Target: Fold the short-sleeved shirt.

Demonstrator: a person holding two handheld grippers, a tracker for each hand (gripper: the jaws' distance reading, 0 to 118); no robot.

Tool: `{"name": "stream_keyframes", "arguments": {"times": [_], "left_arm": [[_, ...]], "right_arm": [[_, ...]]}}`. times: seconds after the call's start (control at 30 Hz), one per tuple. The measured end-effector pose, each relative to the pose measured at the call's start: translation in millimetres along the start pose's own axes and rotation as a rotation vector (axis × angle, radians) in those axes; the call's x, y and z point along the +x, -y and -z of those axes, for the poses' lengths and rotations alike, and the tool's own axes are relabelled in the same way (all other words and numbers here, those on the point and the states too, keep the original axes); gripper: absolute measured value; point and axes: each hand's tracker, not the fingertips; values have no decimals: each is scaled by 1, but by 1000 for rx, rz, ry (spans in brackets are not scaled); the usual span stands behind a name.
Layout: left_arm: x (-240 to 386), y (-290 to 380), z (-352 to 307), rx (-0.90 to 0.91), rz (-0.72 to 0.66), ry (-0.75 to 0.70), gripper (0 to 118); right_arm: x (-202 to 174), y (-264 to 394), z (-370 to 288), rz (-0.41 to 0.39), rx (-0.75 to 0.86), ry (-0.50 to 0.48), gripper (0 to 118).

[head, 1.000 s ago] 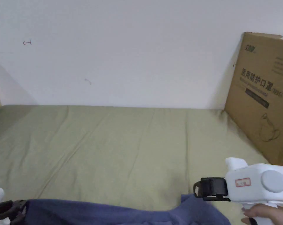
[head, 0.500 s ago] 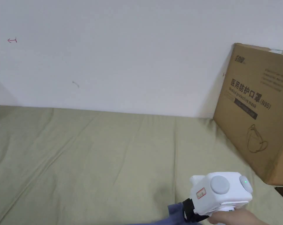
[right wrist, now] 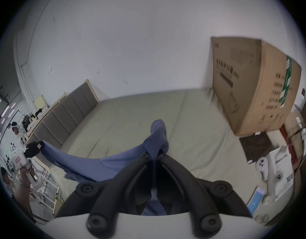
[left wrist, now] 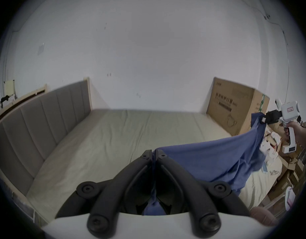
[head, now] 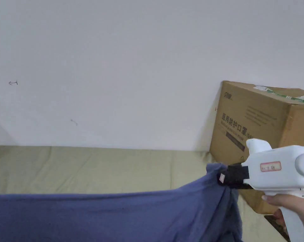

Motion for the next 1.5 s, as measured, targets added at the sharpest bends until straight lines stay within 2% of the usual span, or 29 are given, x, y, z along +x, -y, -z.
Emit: {"name": "stream_keyframes", "arguments": {"times": [0.13, 0.3, 0.47, 0.7, 0.83, 0.97, 1.13, 1.23, 1.33, 1.4, 1.5], "left_arm": [[9, -46, -9, 74, -3, 10, 1], [27, -95, 3, 122, 52, 11, 1], [47, -144, 37, 135, 94, 17, 1], [61, -212, 103, 212, 53, 2, 1], [66, -248, 148, 265, 26, -3, 1], [77, -278, 190, 312, 21, -17, 1], [84, -294, 228, 413, 75, -58, 1], [104, -271, 228, 421, 143, -98, 1], [105, -233, 251, 356, 152, -92, 1], [104, -190, 271, 235, 119, -93, 1], [100, -97, 299, 17, 57, -25, 1]], "right_arm": [[-14, -31, -40, -45, 72, 28, 2], [-20, -78, -68, -33, 179, 70, 2], [-20, -139, -73, -54, 261, 156, 2], [-16, -219, -62, -34, 380, 233, 2], [-19, -265, -52, -96, 462, 305, 2], [-24, -308, -47, -116, 545, 382, 2], [-41, -333, -42, -275, 675, 494, 2], [-42, -317, -20, -345, 684, 545, 2], [-27, -274, 22, -332, 615, 541, 2], [-1, -241, 71, -282, 513, 520, 2], [38, -140, 140, -121, 316, 459, 2]]}}
